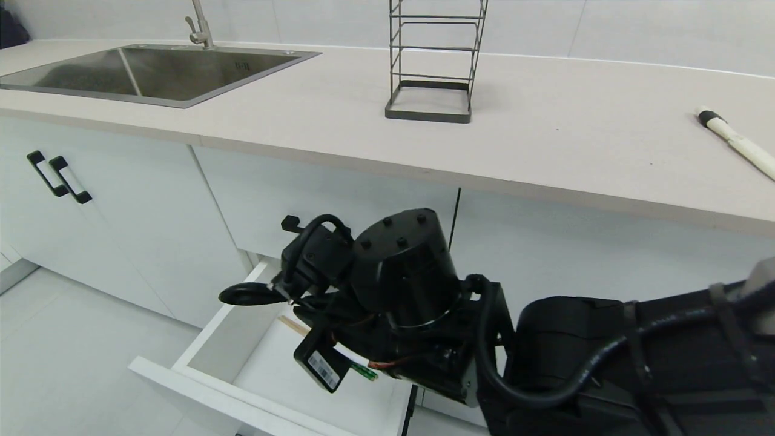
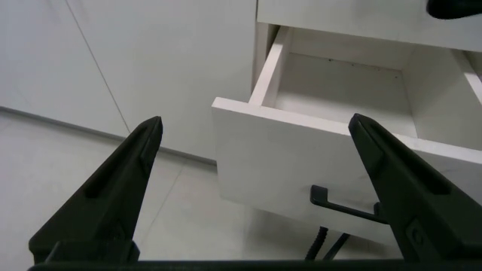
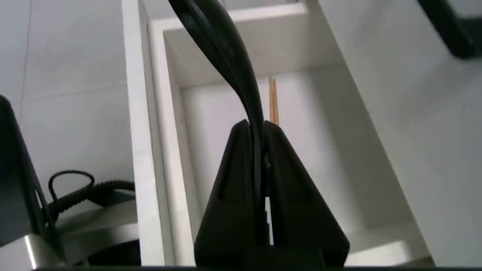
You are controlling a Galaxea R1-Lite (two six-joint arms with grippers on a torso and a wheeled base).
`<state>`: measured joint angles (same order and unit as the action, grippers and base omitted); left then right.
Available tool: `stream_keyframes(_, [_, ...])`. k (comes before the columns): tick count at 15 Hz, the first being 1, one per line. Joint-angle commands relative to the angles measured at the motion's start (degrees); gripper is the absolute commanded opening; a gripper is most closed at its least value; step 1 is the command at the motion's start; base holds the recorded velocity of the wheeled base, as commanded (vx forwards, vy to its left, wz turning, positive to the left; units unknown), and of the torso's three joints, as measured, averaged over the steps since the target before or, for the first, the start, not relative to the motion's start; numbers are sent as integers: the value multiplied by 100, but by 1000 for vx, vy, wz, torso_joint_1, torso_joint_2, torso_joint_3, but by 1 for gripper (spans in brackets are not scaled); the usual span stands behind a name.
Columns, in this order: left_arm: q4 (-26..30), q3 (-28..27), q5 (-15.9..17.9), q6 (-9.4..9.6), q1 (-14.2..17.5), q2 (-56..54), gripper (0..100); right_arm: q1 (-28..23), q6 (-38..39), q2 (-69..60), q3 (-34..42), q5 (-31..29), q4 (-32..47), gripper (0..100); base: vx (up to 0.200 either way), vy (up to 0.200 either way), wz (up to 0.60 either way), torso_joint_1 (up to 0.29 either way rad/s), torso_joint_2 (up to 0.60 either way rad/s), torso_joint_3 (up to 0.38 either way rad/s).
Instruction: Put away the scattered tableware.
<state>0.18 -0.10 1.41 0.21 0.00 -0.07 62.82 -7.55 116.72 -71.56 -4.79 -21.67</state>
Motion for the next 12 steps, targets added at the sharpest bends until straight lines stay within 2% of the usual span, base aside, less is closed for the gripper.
stream_keyframes(1, [-1,1,-1,-3,0,7,100,64,-19,720,-789,-4,445,0,0,0,0,0,0,0])
stream_keyframes(5, [-1,1,-1,-3,0,7,100,11,-1,1318,-1941,-13,1552,0,0,0,0,0,0,0])
stream_keyframes(12, [-1,1,-1,6,0,7,100,-253,8,2038,-2240,-13,1535,0,0,0,0,0,0,0])
